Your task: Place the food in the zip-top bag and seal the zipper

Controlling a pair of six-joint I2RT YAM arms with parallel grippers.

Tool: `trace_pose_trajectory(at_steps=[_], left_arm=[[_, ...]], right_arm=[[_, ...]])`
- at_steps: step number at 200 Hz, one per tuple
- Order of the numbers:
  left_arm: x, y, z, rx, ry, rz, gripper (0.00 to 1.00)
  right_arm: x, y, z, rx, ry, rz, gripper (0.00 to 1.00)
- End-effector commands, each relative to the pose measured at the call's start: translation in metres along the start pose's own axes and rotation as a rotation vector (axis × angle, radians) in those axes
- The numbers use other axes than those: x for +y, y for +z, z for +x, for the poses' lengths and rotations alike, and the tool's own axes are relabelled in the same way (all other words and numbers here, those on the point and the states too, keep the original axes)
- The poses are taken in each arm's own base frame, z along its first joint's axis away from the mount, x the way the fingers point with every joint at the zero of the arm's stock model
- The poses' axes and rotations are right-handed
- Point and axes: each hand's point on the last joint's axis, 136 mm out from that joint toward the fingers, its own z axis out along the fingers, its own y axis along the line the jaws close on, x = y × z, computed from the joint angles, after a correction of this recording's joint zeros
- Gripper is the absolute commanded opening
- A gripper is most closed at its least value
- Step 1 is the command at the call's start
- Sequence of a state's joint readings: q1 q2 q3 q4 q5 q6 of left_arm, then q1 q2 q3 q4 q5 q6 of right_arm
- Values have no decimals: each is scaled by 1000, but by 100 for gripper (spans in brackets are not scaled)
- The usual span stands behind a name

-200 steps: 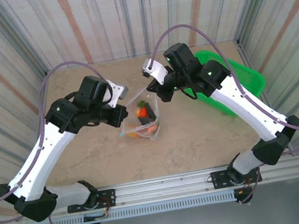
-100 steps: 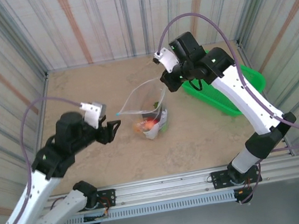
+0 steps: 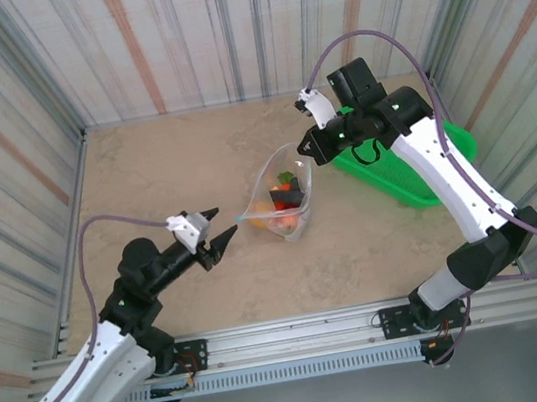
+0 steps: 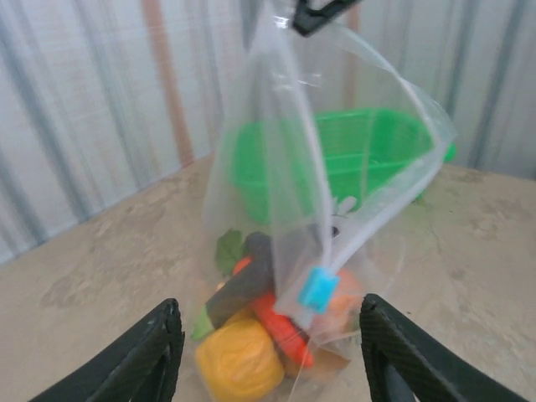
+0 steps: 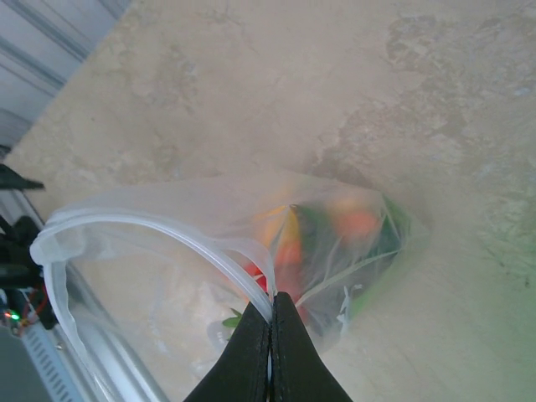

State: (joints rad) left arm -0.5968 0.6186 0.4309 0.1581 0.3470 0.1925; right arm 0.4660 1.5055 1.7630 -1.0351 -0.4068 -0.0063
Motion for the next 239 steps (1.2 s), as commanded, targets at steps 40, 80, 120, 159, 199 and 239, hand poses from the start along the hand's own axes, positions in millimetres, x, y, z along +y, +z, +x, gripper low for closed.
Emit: trace_pose_trajectory(at_steps=[40,80,120,159,199,239], left_arm=[[-18,19,-7,-33,442,129,60],[6,41,-3,-36,395,24,52],[18,45,-10,-90,344,-53,35],[27,47,-9,-136,271,-84,42],[26,58,-14,-204,210,-49,42],[33,64,-9,-215,163,-49,26]], right_arm=[[17,-4,-6,-49,64,-116,1],[21,-9,-5,-67,57,-130,1],[17,-18,-6,-93,65,-117,1],[9,-25,-12,-135,108,-137,0],[4,-23,-15,-156,158,-177,0],[-1,-23,-14,-159,171,-176,0]])
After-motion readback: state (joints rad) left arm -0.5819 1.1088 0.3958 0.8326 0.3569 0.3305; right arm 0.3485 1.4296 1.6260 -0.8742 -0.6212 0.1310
